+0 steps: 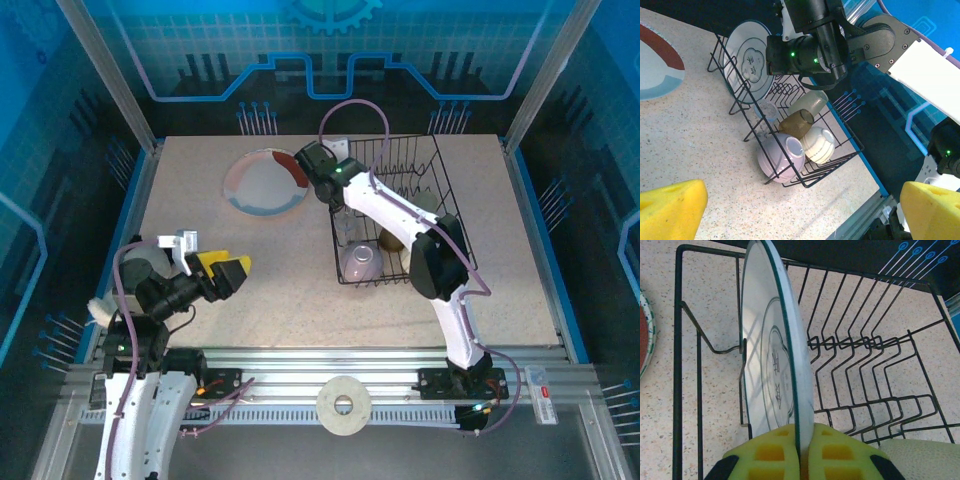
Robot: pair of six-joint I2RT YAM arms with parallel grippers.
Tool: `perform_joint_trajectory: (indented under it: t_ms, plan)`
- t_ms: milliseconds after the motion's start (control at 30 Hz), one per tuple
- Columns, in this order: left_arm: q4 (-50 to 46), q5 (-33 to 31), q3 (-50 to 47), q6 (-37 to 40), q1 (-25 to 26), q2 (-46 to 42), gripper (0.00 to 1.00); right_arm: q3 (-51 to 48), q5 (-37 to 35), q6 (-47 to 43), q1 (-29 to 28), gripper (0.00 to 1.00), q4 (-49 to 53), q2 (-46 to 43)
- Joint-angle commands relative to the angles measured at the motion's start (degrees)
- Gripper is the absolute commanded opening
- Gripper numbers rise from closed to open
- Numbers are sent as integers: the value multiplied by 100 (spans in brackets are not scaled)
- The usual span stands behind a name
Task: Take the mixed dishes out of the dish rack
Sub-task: Pick up the plate from the dish rack.
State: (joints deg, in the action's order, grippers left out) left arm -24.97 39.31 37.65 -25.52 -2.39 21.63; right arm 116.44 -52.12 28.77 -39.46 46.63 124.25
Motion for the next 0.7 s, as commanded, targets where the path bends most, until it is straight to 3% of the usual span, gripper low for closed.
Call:
perform_joint_trajectory:
  t_ms: [0, 667]
  plan:
    - [118, 33, -47, -14, 43, -89, 99, -90, -509, -267, -70, 0, -238, -530]
    - [15, -225, -38, -16, 46, -73, 99, -1017, -638, -742, -80, 0, -1014, -1515]
